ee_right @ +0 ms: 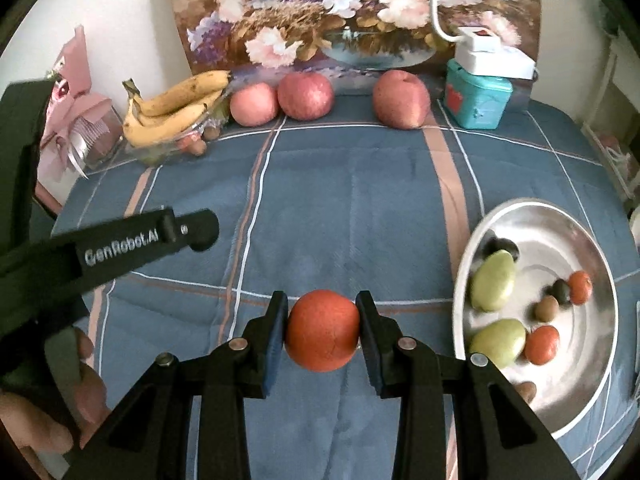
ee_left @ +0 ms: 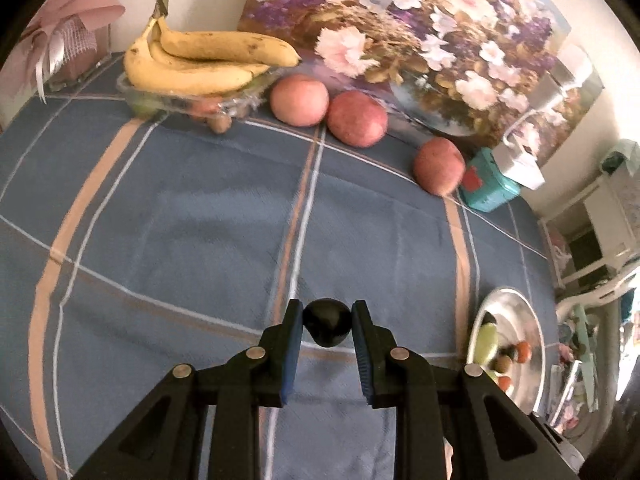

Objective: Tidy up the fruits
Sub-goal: 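Carry the plum and orange over the steel plate and release them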

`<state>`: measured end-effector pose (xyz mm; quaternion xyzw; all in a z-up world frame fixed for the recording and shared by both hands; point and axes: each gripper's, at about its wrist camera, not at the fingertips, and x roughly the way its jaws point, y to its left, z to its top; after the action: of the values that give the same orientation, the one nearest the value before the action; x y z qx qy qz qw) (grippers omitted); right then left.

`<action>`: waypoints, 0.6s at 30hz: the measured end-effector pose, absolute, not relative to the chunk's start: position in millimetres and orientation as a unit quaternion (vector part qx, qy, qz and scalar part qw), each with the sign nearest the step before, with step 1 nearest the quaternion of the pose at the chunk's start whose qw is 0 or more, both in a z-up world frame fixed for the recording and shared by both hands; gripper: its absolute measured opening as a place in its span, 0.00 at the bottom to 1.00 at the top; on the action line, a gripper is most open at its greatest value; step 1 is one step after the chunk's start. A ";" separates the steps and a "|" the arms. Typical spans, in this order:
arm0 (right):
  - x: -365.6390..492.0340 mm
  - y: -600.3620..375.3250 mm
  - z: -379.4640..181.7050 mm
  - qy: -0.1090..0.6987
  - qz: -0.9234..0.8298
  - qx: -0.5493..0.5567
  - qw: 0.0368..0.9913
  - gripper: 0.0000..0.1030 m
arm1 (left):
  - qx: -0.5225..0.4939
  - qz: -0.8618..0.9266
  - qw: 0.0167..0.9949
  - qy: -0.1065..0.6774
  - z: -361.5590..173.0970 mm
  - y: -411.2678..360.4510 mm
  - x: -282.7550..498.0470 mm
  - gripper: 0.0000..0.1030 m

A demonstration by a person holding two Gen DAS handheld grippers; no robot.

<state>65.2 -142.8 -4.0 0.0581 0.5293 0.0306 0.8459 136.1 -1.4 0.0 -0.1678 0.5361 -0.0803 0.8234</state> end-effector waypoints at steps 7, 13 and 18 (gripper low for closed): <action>45.7 -188.6 1.6 0.528 -0.008 0.087 0.845 0.35 | -0.163 -0.115 0.819 0.538 5.9 -32.6 114.0 0.26; 31.0 -251.4 11.3 0.518 -0.080 0.117 0.844 0.35 | -0.153 -0.176 0.803 0.549 3.9 -83.0 103.1 0.26; 22.6 -289.3 8.4 0.519 -0.114 0.143 0.835 0.35 | -0.134 -0.227 0.786 0.559 1.8 -128.6 91.0 0.26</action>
<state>22.6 -289.3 8.4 0.1434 0.5194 -0.1137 0.8347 91.0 -128.6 1.8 -0.1335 0.5591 -0.2268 0.7862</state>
